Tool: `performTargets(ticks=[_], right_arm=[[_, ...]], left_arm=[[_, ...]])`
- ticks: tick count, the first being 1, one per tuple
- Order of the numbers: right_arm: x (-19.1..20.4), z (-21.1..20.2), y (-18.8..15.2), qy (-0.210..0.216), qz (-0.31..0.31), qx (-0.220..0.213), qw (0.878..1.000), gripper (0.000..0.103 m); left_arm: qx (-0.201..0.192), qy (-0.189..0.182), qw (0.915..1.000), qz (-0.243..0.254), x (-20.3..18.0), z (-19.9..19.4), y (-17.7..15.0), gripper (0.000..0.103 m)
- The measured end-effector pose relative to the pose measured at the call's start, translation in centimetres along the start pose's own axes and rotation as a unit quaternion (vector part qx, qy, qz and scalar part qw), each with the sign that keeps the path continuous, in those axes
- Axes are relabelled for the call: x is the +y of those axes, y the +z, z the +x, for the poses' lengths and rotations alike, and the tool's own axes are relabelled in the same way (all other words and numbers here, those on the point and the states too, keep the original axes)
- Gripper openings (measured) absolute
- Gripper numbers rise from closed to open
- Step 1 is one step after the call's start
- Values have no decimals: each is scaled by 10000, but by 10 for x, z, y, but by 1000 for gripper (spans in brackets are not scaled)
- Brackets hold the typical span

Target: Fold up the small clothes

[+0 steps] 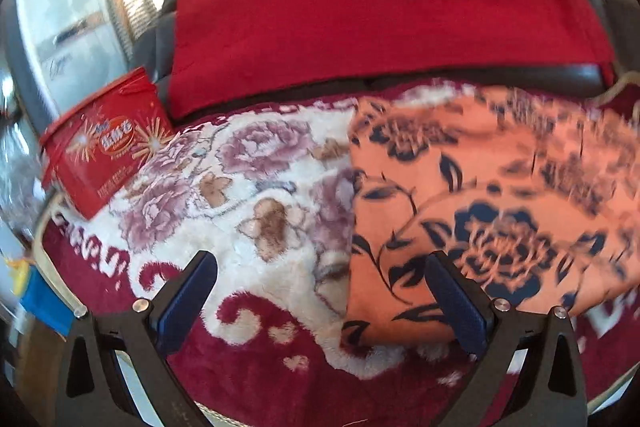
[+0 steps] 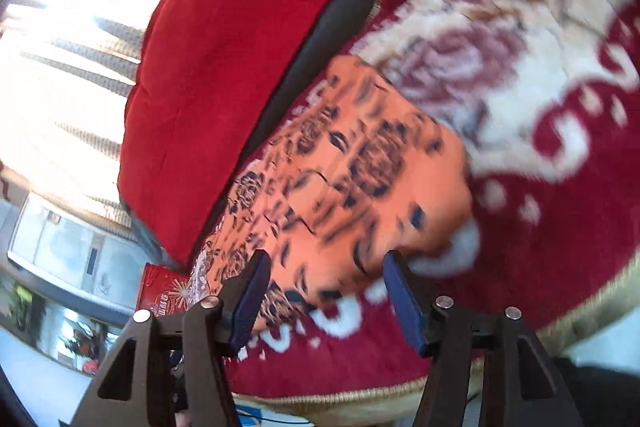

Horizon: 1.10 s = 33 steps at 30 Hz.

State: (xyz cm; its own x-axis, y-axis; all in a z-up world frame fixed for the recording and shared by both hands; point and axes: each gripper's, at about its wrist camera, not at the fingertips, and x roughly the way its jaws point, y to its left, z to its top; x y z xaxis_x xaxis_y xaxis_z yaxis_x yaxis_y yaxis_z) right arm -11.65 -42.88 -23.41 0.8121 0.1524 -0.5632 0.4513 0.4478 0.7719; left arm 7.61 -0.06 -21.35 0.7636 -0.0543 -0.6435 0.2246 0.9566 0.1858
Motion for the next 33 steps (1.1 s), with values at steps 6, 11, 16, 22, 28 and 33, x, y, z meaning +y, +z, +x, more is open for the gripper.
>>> performTargets(ticks=[6, 11, 16, 22, 28, 33], right_arm=[[-23, 8, 3, -395, 559, -228, 9974, 64], [-47, 27, 12, -440, 1189, -482, 9908, 65], [-42, 38, 18, -440, 1122, -927, 9884, 58], [12, 43, 30, -743, 369, -1061, 9909, 27], [134, 51, 22, -518, -1012, -1148, 9869, 26], [228, 89, -13, -119, -1736, -789, 9816, 26]], left_arm=[[242, -147, 9982, -529, 21, 9, 2, 103], [386, -270, 9952, -852, 34, 17, 1, 103], [605, -229, 9933, -962, 43, 25, -1, 103], [750, -178, 9879, -1344, 67, 29, -1, 103], [704, 24, 9825, -1723, 98, 28, -3, 103], [599, 308, 9785, -1951, 124, 26, -5, 103]])
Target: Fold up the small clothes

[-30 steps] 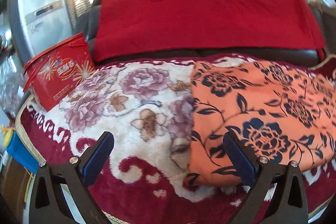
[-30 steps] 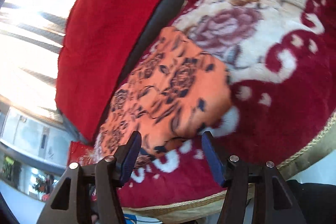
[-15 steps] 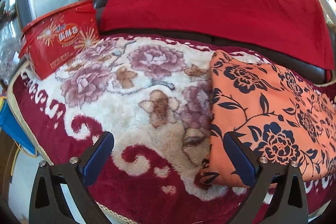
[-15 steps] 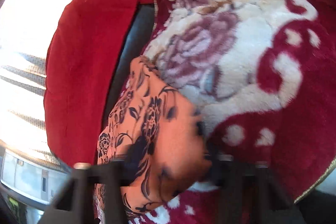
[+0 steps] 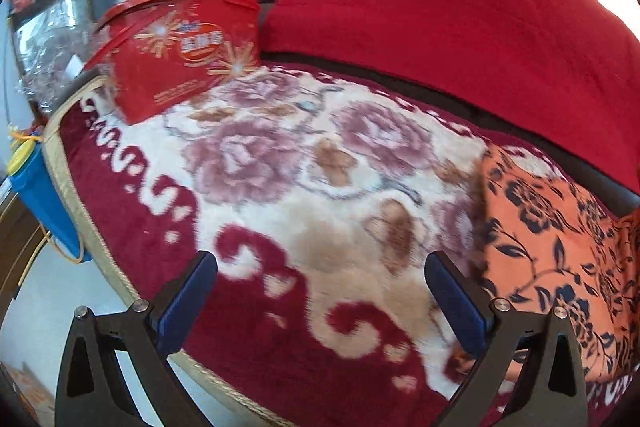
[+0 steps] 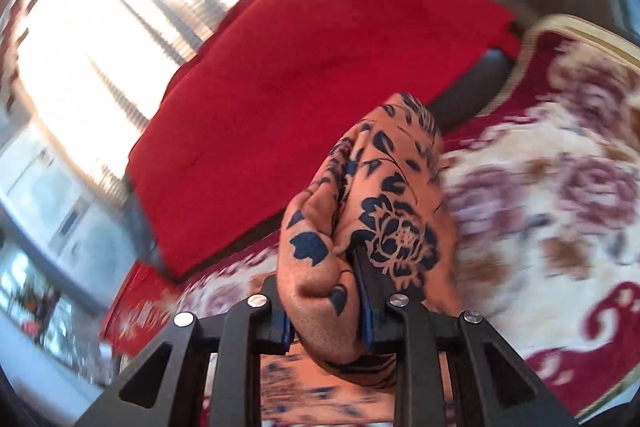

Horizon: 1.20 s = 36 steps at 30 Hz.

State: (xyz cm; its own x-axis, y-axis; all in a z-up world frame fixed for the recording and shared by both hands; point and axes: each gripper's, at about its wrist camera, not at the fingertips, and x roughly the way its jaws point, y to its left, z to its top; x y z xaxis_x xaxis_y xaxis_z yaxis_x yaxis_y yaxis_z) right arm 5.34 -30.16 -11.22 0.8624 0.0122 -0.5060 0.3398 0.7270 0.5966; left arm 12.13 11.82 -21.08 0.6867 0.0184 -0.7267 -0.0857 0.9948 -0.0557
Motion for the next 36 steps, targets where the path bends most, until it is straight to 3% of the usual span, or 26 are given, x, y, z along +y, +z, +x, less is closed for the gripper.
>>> performTargets(ticks=[5, 9, 11, 13, 14, 16, 18, 20, 22, 24, 28, 30, 33, 35, 36], right_arm=[[64, 48, -51, 429, -330, 619, 9966, 26], [92, 99, -109, 770, -370, 1466, 9855, 26], [98, 114, -136, 1043, -422, 1788, 9774, 25], [101, 128, -159, 1580, -355, 2369, 9579, 25], [103, 131, -169, 1642, -429, 2593, 9508, 25], [105, 127, -181, 1520, -727, 2667, 9489, 28], [99, 108, -176, 1696, -864, 2372, 9526, 28], [90, 87, -160, 1792, -1005, 2041, 9572, 28], [82, 62, -141, 1934, -1127, 1751, 9588, 28], [81, 42, -116, 1789, -1252, 1312, 9670, 28], [49, 31, -78, 854, -1277, 631, 9861, 28], [34, 41, -71, 456, -1285, 668, 9884, 28], [5, 78, -83, 64, -1110, 1354, 9845, 29], [-5, 89, -93, 179, -1051, 1543, 9823, 29], [-5, 87, -93, 271, -1074, 1459, 9831, 29]], left_arm=[[21, 167, 9992, -349, 23, 7, 8, 103], [135, 196, 9969, -745, 41, 15, 12, 103], [169, 157, 9960, -859, 45, 17, 12, 103], [197, 105, 9957, -896, 45, 18, 12, 103], [205, 55, 9958, -887, 44, 18, 12, 103], [236, -71, 9962, -838, 40, 18, 12, 103], [219, -238, 9962, -814, 36, 16, 12, 103], [231, -641, 9945, -789, 31, 13, 13, 103], [382, -1320, 9877, -744, 23, 13, 12, 103], [495, -2064, 9751, -636, 8, 9, 9, 103], [867, -3146, 9450, -240, -26, 7, 2, 103], [1294, -3473, 9287, -105, -45, 14, -6, 103], [1462, -3600, 9214, -74, -59, 20, -13, 103], [1419, -3795, 9142, -108, -63, 20, -13, 84], [1401, -3899, 9101, -92, -65, 19, -14, 60]])
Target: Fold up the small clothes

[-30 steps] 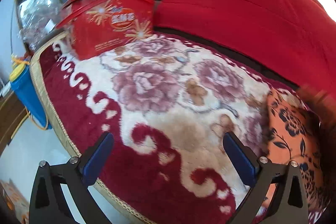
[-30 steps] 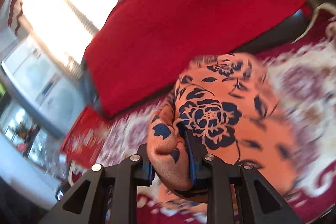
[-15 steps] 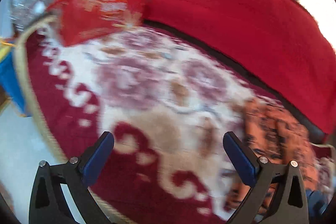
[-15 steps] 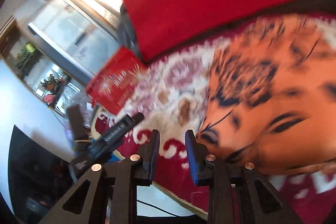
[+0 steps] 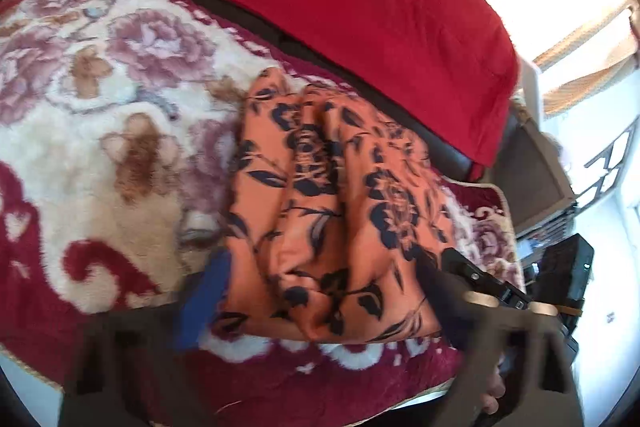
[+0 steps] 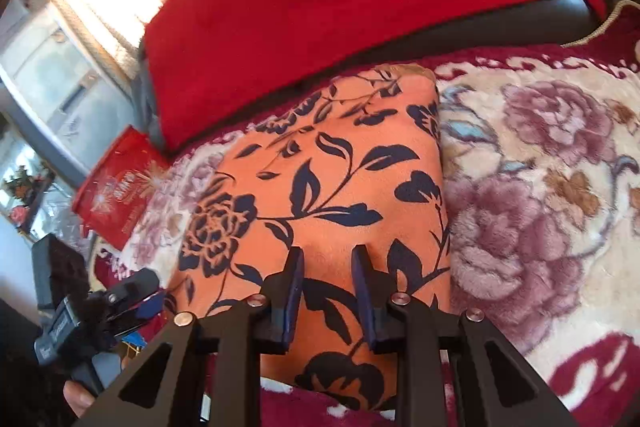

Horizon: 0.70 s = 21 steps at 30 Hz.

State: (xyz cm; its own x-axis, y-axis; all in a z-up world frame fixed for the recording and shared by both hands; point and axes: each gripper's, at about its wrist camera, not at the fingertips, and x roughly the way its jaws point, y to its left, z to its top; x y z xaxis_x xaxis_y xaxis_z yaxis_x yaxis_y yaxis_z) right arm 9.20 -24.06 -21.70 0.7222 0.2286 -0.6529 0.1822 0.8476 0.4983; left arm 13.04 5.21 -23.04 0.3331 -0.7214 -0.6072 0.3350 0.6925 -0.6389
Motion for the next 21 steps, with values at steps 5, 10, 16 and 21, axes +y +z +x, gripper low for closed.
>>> performTargets(ticks=[5, 10, 16, 21], right_arm=[[-22, -17, 28, 457, 538, -220, 9973, 29], [-62, -12, 48, 361, 1357, -640, 9880, 89], [-86, 25, 63, 595, 1748, -129, 9827, 88], [-89, 60, 72, 816, 1811, 127, 9800, 75]], left_arm=[[12, -9, 9999, 119, -8, 10, 4, 56], [-127, -271, 9992, -246, -5, 12, 7, 90], [32, -283, 9988, -395, -9, 33, 10, 89], [-151, -237, 9995, 163, -29, 35, 12, 36]])
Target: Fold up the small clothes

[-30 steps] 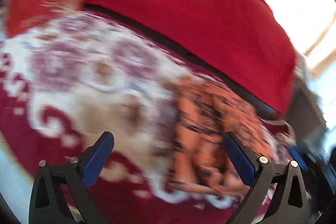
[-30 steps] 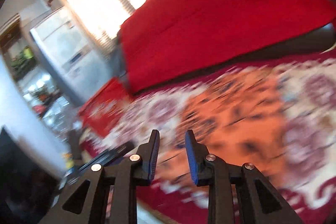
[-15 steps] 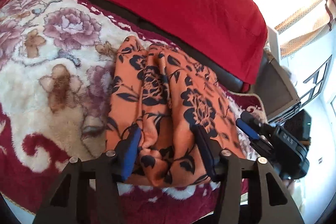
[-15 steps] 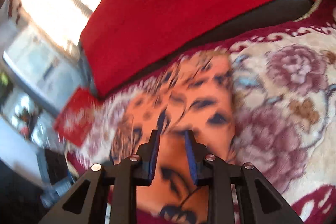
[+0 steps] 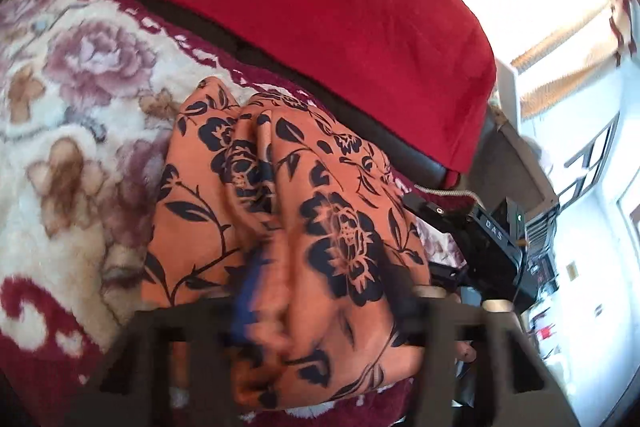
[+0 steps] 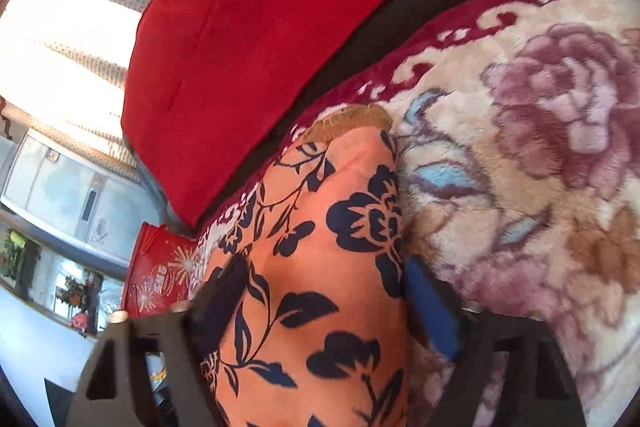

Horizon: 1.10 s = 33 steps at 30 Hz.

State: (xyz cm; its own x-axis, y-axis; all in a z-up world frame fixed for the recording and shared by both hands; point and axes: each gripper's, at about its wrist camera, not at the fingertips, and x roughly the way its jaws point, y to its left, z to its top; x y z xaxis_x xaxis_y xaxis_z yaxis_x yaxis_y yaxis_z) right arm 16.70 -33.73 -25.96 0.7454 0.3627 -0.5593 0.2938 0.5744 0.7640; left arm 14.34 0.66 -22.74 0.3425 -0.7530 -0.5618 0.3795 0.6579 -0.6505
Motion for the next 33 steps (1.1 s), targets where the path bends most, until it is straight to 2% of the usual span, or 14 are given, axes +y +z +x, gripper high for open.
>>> performTargets(ticks=[3, 6, 7, 8, 10, 12, 15, 17, 19, 21, 23, 25, 28, 33], right_arm=[[-5, 7, 0, -50, 7, 82, 10000, 73], [-9, 9, 1, -18, 36, 90, 10000, 73], [-8, 6, -2, -19, -12, 80, 10000, 71], [-6, 3, -5, -45, -97, 63, 9999, 70], [3, -2, -11, -173, -361, -24, 9992, 64], [11, -7, -16, -253, -574, -177, 9979, 55], [31, -25, -23, -229, -1037, -607, 9925, 42], [46, -38, -29, -92, -1395, -871, 9863, 41], [59, -47, -39, 106, -1709, -1053, 9796, 41], [63, -43, -45, -105, -1836, -996, 9779, 42], [57, -20, -49, -596, -1813, -539, 9801, 46], [51, -5, -48, -897, -1785, -246, 9795, 55], [56, -14, -45, -823, -1750, -335, 9806, 61], [71, -51, -41, -691, -1942, -1213, 9710, 61]], left_arm=[[48, 15, 9999, -151, 5, 6, 2, 36], [108, 121, 9988, -451, 14, 13, 2, 70], [123, 141, 9985, -520, 16, 15, 1, 69], [79, 145, 9985, -520, 16, 14, 0, 68], [-49, 113, 9991, -396, 12, 11, 1, 36], [-322, 96, 9992, -193, 3, 1, 2, 21], [-1160, 34, 9915, 595, -24, -31, -3, 18], [-1857, 209, 9709, 1498, -51, -56, -16, 18], [-2046, 473, 9588, 1916, -60, -65, -27, 19], [-1612, 778, 9671, 1810, -47, -55, -32, 20], [-673, 1398, 9781, 1388, -18, -26, -31, 23], [-36, 1528, 9844, 868, 12, -7, -31, 33], [-271, 1370, 9890, 488, 26, -19, -25, 54], [-621, 1716, 9802, 764, 17, -23, -20, 57]])
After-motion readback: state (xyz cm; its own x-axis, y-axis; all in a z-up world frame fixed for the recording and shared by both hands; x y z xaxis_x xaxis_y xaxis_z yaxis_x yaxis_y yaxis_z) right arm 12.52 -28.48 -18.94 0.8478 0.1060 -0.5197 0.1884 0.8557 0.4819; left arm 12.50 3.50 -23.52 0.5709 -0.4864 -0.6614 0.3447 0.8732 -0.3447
